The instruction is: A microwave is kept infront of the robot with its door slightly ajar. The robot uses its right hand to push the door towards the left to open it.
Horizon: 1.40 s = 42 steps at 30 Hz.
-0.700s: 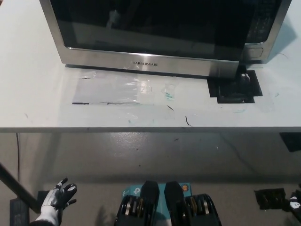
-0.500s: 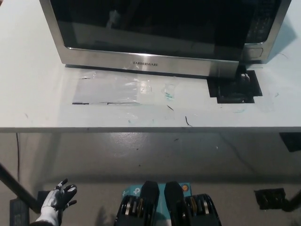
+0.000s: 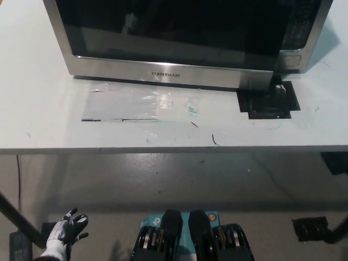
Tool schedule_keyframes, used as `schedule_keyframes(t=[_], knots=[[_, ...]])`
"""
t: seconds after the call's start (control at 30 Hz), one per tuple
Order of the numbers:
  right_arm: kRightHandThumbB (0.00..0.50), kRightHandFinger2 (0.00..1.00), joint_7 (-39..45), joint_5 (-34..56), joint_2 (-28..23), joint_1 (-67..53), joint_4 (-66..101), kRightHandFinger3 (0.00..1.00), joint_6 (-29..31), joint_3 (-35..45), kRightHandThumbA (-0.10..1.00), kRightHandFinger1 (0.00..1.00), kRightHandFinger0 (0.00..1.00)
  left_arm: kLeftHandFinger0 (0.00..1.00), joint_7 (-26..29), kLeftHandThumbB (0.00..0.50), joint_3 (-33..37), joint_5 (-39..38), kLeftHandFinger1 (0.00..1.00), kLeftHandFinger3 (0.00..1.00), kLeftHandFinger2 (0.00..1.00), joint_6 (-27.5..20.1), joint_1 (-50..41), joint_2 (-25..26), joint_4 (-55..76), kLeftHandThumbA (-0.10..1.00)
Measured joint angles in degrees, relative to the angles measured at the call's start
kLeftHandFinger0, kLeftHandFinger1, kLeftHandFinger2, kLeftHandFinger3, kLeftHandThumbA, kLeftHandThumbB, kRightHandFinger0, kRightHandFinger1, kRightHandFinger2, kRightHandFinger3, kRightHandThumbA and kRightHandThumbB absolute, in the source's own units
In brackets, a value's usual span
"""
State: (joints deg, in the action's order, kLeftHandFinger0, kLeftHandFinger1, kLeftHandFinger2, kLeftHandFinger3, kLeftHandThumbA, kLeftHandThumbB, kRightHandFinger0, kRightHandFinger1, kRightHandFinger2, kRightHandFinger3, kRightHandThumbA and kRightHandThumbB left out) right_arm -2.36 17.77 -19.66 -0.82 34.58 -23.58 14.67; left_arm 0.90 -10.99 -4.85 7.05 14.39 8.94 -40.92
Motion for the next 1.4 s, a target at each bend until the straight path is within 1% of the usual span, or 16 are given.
schedule_keyframes(t=[0.27, 0.47, 0.5, 0.57, 0.7, 0.73, 0.8, 0.83, 0.97, 1.03, 1.07, 1.2, 1.23, 1.27, 1.3, 1.4], knots=[[0.189, 0.88, -2.9, 1.5, -1.8, 14.1, -3.3, 1.00, -2.4, -5.3, 0.28, 0.80, 0.53, 0.85, 0.0, 0.131, 0.5, 0.0, 0.90, 1.00, 1.00, 0.4, -0.4, 0.1, 0.8, 0.33], [0.181, 0.92, -4.0, 0.9, 0.1, 24.8, -11.2, 1.00, -3.0, -7.1, 0.31, 0.84, 0.57, 0.85, 0.0, 0.137, 0.5, 0.0, 0.89, 1.00, 1.00, 0.4, -0.3, 0.0, 0.8, 0.32], [0.182, 0.92, -4.0, 0.7, 0.4, 25.8, -12.5, 1.00, -3.0, -7.1, 0.30, 0.87, 0.61, 0.86, 0.0, 0.134, 0.5, 0.0, 0.89, 1.00, 1.00, 0.4, -0.3, 0.0, 0.8, 0.32], [0.175, 0.91, -3.9, 0.2, 1.5, 28.0, -15.9, 1.00, -2.8, -7.2, 0.33, 0.87, 0.63, 0.86, 0.0, 0.139, 0.5, 0.0, 0.89, 1.00, 1.00, 0.4, -0.5, 0.1, 0.8, 0.32], [0.206, 0.91, -3.6, -1.0, 2.9, 31.5, -23.5, 1.00, -1.9, -7.5, 0.36, 0.85, 0.66, 0.84, 0.0, 0.135, 0.6, 0.0, 0.89, 1.00, 1.00, 0.4, -0.5, 0.0, 0.8, 0.33], [0.212, 0.90, -3.5, -1.2, 3.0, 32.0, -24.6, 1.00, -1.6, -7.5, 0.38, 0.84, 0.64, 0.83, 0.0, 0.154, 0.6, 0.0, 0.87, 1.00, 1.00, 0.4, -0.5, 0.0, 0.8, 0.32], [0.209, 0.90, -3.4, -1.9, 3.5, 34.5, -30.2, 1.00, 0.0, -7.7, 0.38, 0.84, 0.64, 0.83, 0.0, 0.158, 0.5, 0.0, 0.87, 1.00, 1.00, 0.4, -0.6, 0.0, 0.8, 0.31], [0.178, 0.90, -3.3, -2.4, 3.7, 35.4, -32.2, 1.00, 0.4, -7.7, 0.35, 0.83, 0.63, 0.83, 0.0, 0.152, 0.5, 0.0, 0.87, 1.00, 1.00, 0.4, -0.6, 0.0, 0.8, 0.31], [0.128, 0.94, -3.3, -3.6, 4.4, 38.5, -38.5, 1.00, 2.7, -7.8, 0.31, 0.88, 0.65, 0.87, 0.1, 0.130, 0.6, 0.0, 0.90, 1.00, 1.00, 0.4, -0.8, 0.0, 0.9, 0.34], [0.129, 0.93, -3.3, -4.0, 4.6, 39.3, -40.5, 1.00, 3.5, -7.8, 0.29, 0.89, 0.66, 0.86, 0.1, 0.131, 0.6, 0.0, 0.90, 1.00, 1.00, 0.4, -0.9, 0.0, 1.0, 0.33], [0.135, 0.88, -3.2, -4.4, 4.8, 40.0, -42.1, 1.00, 4.1, -7.8, 0.27, 0.87, 0.66, 0.85, 0.1, 0.126, 0.6, 0.0, 0.90, 1.00, 1.00, 0.4, -1.0, 0.0, 1.1, 0.34], [0.172, 0.84, -3.2, -5.3, 5.6, 42.2, -47.4, 0.96, 5.7, -7.7, 0.26, 0.85, 0.64, 0.86, 0.1, 0.138, 0.7, 0.1, 0.91, 1.00, 1.00, 0.4, -1.4, 0.0, 1.2, 0.35], [0.186, 0.84, -3.2, -5.5, 5.9, 43.0, -49.4, 0.95, 6.3, -7.7, 0.26, 0.85, 0.64, 0.85, 0.1, 0.141, 0.8, 0.1, 0.90, 1.00, 1.00, 0.4, -1.5, 0.0, 1.5, 0.36], [0.199, 0.89, -3.1, -5.6, 6.1, 43.7, -50.9, 0.95, 6.7, -7.7, 0.27, 0.86, 0.62, 0.86, 0.1, 0.135, 0.9, 0.1, 0.91, 1.00, 1.00, 0.4, -1.6, 0.0, 1.6, 0.35], [0.189, 0.90, -3.1, -5.8, 6.3, 44.4, -52.2, 0.95, 7.0, -7.7, 0.26, 0.87, 0.62, 0.85, 0.1, 0.134, 1.0, 0.2, 0.90, 1.00, 1.00, 0.4, -1.7, 0.0, 1.8, 0.36], [0.208, 0.89, -2.9, -6.0, 6.7, 46.5, -55.8, 0.95, 7.7, -7.7, 0.26, 0.88, 0.64, 0.85, 0.0, 0.129, 1.0, 0.2, 0.89, 1.00, 1.00, 0.5, -1.9, 0.0, 2.1, 0.36]])
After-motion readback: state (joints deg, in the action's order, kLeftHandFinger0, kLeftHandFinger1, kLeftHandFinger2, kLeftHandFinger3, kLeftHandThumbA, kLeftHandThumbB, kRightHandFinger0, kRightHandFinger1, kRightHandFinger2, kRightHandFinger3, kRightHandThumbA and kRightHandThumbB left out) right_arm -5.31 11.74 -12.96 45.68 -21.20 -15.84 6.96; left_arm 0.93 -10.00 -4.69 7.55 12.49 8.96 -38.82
